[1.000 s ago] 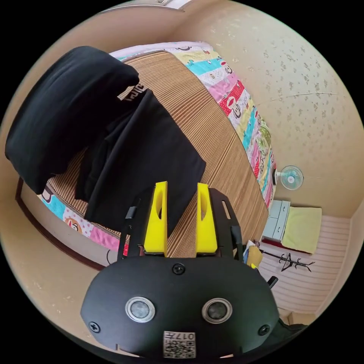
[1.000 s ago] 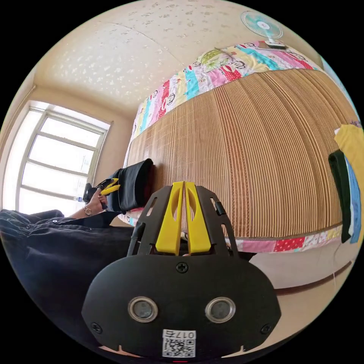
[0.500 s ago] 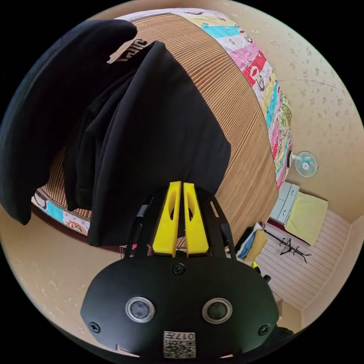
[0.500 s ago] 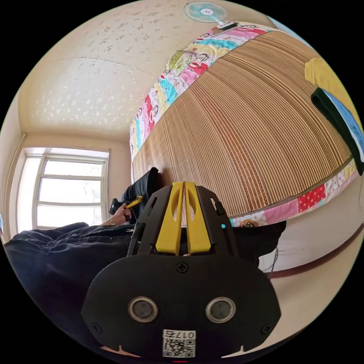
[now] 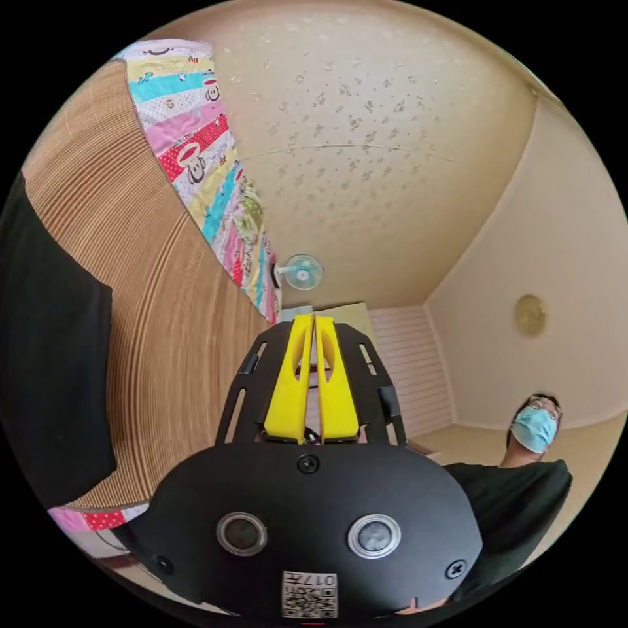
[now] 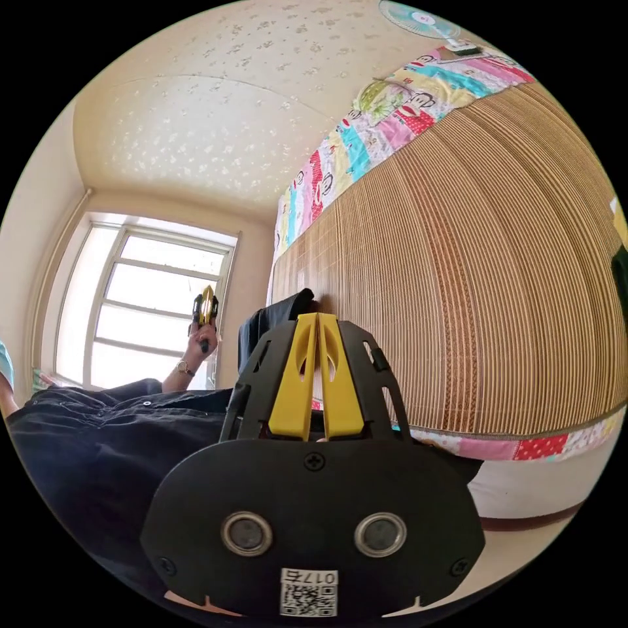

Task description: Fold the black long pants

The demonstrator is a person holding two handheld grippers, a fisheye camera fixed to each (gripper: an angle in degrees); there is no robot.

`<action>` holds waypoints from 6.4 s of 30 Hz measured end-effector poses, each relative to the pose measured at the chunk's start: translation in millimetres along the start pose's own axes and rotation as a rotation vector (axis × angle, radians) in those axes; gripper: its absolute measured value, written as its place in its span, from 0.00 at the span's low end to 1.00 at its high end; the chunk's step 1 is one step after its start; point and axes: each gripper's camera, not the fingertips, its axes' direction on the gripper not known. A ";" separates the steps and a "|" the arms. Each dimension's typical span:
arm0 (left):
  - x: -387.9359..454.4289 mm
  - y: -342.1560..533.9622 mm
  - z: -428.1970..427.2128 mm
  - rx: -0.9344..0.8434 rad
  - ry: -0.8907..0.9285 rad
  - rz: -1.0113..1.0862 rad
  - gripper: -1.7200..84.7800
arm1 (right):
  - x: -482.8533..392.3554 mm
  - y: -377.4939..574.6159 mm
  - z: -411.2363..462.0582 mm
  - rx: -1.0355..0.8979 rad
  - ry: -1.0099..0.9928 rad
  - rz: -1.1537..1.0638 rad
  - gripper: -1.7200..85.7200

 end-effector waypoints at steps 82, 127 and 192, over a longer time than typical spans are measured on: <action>-135.8 -103.8 108.8 -0.279 -0.796 -0.589 0.02 | -41.4 -126.5 96.7 -0.282 -0.128 0.076 0.02; 132.1 172.1 -190.2 0.233 1.534 1.325 0.01 | -180.8 -155.5 89.7 -0.482 -0.416 -0.649 0.16; -21.9 264.8 353.9 -0.617 0.734 0.263 0.14 | -500.2 38.2 331.0 -0.860 -0.262 -1.457 0.02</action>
